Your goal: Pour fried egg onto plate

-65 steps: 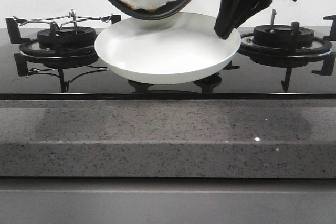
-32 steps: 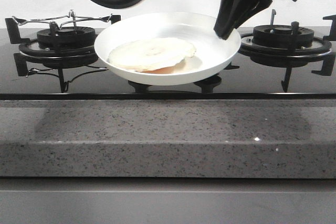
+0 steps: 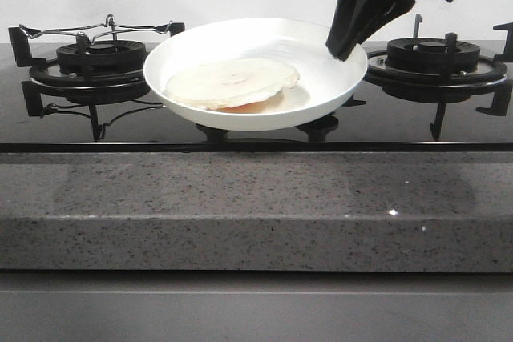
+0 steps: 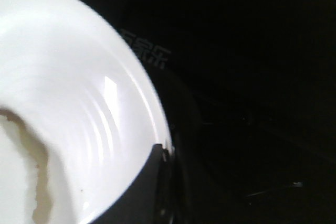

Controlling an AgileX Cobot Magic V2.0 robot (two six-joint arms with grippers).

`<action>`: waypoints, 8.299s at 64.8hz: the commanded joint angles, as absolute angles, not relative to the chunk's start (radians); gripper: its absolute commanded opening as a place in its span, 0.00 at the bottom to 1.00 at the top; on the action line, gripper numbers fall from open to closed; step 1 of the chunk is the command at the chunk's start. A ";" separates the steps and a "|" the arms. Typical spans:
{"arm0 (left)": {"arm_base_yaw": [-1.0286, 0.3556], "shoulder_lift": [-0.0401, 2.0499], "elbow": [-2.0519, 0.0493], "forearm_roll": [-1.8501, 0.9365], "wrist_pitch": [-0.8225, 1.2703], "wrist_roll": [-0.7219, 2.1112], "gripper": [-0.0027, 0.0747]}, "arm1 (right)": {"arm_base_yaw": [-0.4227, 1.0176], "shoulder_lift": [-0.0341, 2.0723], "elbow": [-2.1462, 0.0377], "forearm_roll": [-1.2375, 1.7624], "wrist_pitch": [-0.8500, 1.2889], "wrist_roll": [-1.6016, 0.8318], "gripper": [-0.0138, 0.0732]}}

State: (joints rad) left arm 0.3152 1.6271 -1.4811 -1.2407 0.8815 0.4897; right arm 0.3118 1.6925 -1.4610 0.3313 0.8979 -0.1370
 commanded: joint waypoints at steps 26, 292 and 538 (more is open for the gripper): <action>0.361 1.836 -1.513 -1.559 1.030 0.487 0.01 | 0.312 1.646 -1.486 0.353 0.855 -0.140 0.08; -0.154 0.574 -0.856 -0.059 0.892 -0.021 0.67 | 0.198 1.831 -2.066 0.266 1.129 0.124 0.54; -0.035 -0.023 0.011 -0.009 -0.099 -0.021 0.01 | 0.198 0.308 -0.738 0.096 0.889 -0.034 0.08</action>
